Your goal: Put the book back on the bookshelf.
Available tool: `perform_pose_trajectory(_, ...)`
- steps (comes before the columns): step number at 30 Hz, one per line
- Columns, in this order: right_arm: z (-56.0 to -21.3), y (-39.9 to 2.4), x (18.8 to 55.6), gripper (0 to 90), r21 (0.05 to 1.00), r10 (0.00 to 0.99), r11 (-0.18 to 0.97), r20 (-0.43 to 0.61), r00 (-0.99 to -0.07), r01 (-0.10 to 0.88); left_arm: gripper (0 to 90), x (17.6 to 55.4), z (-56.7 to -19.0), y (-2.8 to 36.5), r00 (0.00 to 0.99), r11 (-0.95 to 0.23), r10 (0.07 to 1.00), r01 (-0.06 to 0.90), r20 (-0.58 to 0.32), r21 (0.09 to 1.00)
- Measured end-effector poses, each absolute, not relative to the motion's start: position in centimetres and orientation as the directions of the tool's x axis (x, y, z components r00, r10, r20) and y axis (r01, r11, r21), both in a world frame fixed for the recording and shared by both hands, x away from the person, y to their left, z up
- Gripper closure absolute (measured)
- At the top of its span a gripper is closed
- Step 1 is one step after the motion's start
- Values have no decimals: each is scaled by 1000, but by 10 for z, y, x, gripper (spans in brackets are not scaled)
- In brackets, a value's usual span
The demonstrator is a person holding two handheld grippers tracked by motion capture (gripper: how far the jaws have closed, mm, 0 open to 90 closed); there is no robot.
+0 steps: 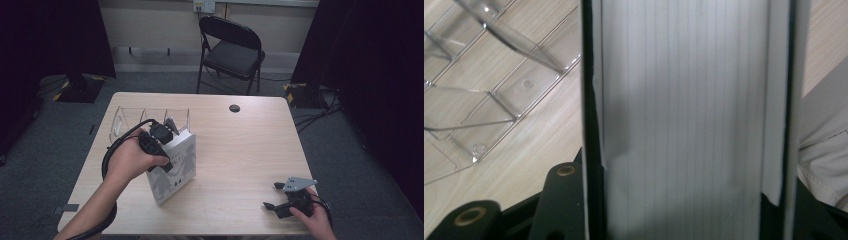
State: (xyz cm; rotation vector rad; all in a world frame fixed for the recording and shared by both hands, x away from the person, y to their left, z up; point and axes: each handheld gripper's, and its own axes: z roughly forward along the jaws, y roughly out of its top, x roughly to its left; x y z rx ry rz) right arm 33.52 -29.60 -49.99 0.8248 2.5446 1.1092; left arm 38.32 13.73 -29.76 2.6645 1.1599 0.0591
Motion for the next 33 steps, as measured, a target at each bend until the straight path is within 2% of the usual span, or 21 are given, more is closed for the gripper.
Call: perform_pose_trajectory(33,-500,-296,335,133,733,586,551,0,-810,399,530,390,-306,174,590,-564,804,797,-77,218)
